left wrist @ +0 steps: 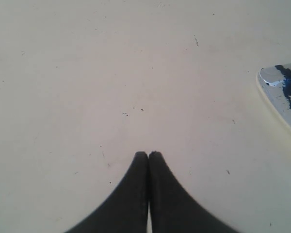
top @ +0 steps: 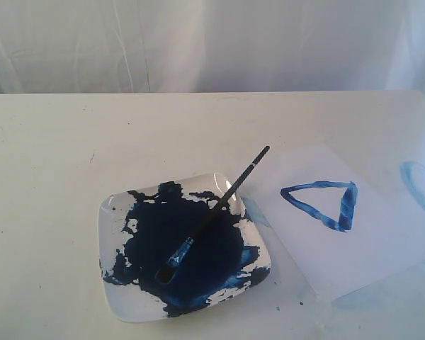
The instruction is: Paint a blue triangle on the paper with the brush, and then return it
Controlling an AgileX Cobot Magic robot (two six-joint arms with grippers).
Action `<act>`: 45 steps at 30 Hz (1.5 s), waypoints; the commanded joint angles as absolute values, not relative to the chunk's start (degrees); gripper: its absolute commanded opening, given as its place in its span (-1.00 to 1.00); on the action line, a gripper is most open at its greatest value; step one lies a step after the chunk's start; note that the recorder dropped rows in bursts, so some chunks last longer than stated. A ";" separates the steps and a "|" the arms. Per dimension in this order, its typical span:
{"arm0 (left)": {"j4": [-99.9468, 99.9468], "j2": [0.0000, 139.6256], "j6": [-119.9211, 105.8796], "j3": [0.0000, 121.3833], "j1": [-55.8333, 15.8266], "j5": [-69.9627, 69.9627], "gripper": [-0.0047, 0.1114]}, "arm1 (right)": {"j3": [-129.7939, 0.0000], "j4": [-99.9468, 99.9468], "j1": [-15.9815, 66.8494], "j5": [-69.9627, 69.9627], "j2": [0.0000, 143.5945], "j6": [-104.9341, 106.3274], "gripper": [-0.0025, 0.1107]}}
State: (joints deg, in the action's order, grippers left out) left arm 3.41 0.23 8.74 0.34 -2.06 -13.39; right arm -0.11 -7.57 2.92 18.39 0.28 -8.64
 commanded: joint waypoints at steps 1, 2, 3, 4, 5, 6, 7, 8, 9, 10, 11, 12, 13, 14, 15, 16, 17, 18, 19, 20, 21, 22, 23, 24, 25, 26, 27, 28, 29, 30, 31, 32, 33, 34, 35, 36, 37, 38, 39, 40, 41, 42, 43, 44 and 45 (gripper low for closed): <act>3.50 0.00 9.06 0.00 -1.83 -13.33 -0.92 | 0.00 -7.49 2.56 17.84 0.00 -8.17 -0.96; 3.50 0.00 9.06 0.00 -1.83 -13.33 -0.92 | 0.00 -7.49 2.56 17.84 0.00 -8.17 -0.96; 3.50 0.00 9.06 0.00 -1.83 -13.33 -0.92 | 0.00 -7.49 2.56 17.84 0.00 -8.17 -0.96; 3.50 0.00 9.06 0.00 -1.83 -13.33 -0.92 | 0.00 -7.49 2.56 17.84 0.00 -8.17 -0.96; 3.50 0.00 9.06 0.00 -1.83 -13.33 -0.92 | 0.00 -7.49 2.56 17.84 0.00 -8.17 -0.96; 3.50 0.00 9.06 0.00 -1.83 -13.33 -0.92 | 0.00 -7.49 2.56 17.84 0.00 -8.17 -0.96; 3.50 0.00 9.06 0.00 -1.83 -13.33 -0.92 | 0.00 -7.49 2.56 17.84 0.00 -8.17 -0.96; 3.50 0.00 9.06 0.00 -1.83 -13.33 -0.92 | 0.00 -7.49 2.56 17.84 0.00 -8.17 -0.96; 3.50 0.00 9.06 0.00 -1.83 -13.33 -0.92 | 0.00 -7.49 2.56 17.84 0.00 -8.17 -0.96; 3.50 0.00 9.06 0.00 -1.83 -13.33 -0.92 | 0.00 -7.49 2.56 17.84 0.00 -8.17 -0.96; 3.50 0.00 9.06 0.00 -1.83 -13.33 -0.92 | 0.00 -7.49 2.56 17.84 0.00 -8.17 -0.96; 3.50 0.00 9.06 0.00 -1.83 -13.33 -0.92 | 0.00 -7.49 2.56 17.84 0.00 -8.17 -0.96; 3.50 0.00 9.06 0.00 -1.83 -13.33 -0.92 | 0.00 -7.49 2.56 17.84 0.00 -8.17 -0.96; 3.50 0.00 9.06 0.00 -1.83 -13.33 -0.92 | 0.00 -7.49 2.56 17.84 0.00 -8.17 -0.96; 3.50 0.00 9.06 0.00 -1.83 -13.33 -0.92 | 0.00 -7.49 2.56 17.84 0.00 -8.17 -0.96; 3.50 0.00 9.06 0.00 -1.83 -13.33 -0.92 | 0.00 -7.49 2.56 17.84 0.00 -8.17 -0.96; 3.50 0.00 9.06 0.00 -1.83 -13.33 -0.92 | 0.00 -7.49 2.56 17.84 0.00 -8.17 -0.96; 3.50 0.00 9.06 0.00 -1.83 -13.33 -0.92 | 0.00 -7.49 2.56 17.84 0.00 -8.17 -0.96; 3.50 0.00 9.06 0.00 -1.83 -13.33 -0.92 | 0.00 -7.49 2.56 17.84 0.00 -8.17 -0.96; 3.50 0.00 9.06 0.00 -1.83 -13.33 -0.92 | 0.00 -7.49 2.56 17.84 0.00 -8.17 -0.96; 3.50 0.00 9.06 0.00 -1.83 -13.33 -0.92 | 0.00 -7.49 2.56 17.84 0.00 -8.17 -0.96; 3.50 0.00 9.06 0.00 -1.83 -13.33 -0.92 | 0.00 -7.49 2.56 17.84 0.00 -8.17 -0.96; 3.50 0.00 9.06 0.00 -1.83 -13.33 -0.92 | 0.00 -7.49 2.56 17.84 0.00 -8.17 -0.96; 3.50 0.00 9.06 0.00 -1.83 -13.33 -0.92 | 0.00 -7.49 2.56 17.96 0.00 -8.17 -0.96; 3.50 0.00 9.06 0.00 -1.83 -13.33 -0.92 | 0.00 -7.49 2.56 17.96 0.00 -8.17 -0.96; 3.50 0.00 9.06 0.00 -1.31 -13.33 -0.92 | 0.00 -7.49 2.56 17.96 0.00 -8.17 -0.96; 3.50 0.00 9.06 0.00 -1.08 -13.33 -0.92 | 0.00 -7.49 2.56 17.96 0.00 -8.17 -0.96; 3.50 0.00 9.06 0.00 0.04 -13.33 -0.92 | 0.00 -7.49 2.56 17.96 0.00 -8.17 -0.96; 3.50 0.00 9.06 0.00 0.16 -13.33 -0.92 | 0.00 -7.49 2.56 17.96 0.00 -8.17 -0.96; 3.50 0.00 9.06 0.00 0.53 -13.33 -0.92 | 0.00 -7.49 2.56 17.96 0.00 -8.17 -0.96; 3.50 0.00 9.06 0.00 0.53 -13.33 -0.92 | 0.00 -7.49 2.56 17.96 0.00 -8.17 -0.96; 3.50 0.00 9.06 0.00 0.53 -13.33 -0.92 | 0.00 -7.49 2.56 17.96 0.00 -8.17 -0.96; 3.50 0.00 9.06 0.00 0.53 -13.33 -0.92 | 0.00 -7.49 2.56 17.96 0.00 -8.17 -0.96; 3.50 0.00 9.06 0.00 0.53 -13.33 -0.92 | 0.00 -7.49 2.56 17.96 0.00 -8.17 -0.96; 3.50 0.00 9.06 0.00 0.53 -13.33 -0.92 | 0.00 -7.49 2.56 17.96 0.00 -8.17 -0.96; 3.50 0.00 9.06 0.00 0.53 -13.33 -0.92 | 0.00 -7.49 2.56 17.96 0.00 -8.17 -0.96; 3.50 0.00 9.06 0.00 0.53 -13.33 -0.92 | 0.00 -7.49 3.00 17.94 0.00 -8.17 -0.96; 3.50 0.00 9.06 0.00 0.53 -13.33 -0.92 | 0.00 -7.49 3.77 17.94 0.00 -8.17 -0.96; 3.50 0.00 9.06 0.00 0.53 -13.33 -0.92 | 0.00 -7.49 4.41 17.94 0.00 -8.17 -0.96; 3.50 0.00 9.06 0.00 0.53 -13.33 -0.92 | 0.00 -7.49 4.68 17.94 0.00 -8.17 -0.96; 3.50 0.00 9.06 0.00 0.42 -13.33 -0.92 | 0.00 -7.49 4.68 17.94 0.00 -8.17 -0.96; 3.50 0.00 9.06 0.00 0.42 -13.33 -0.92 | 0.00 -7.49 4.68 17.94 0.00 -8.17 -0.96; 3.50 0.00 9.06 0.00 0.42 -13.33 -0.92 | 0.00 -7.49 4.68 17.94 0.00 -8.17 -0.96; 3.50 0.00 9.06 0.00 0.42 -13.33 -0.92 | 0.00 -7.49 4.68 17.94 0.00 -8.17 -0.96; 3.50 0.00 9.06 0.00 0.42 -13.33 -0.92 | 0.00 -7.49 4.68 17.94 0.00 -8.17 -0.96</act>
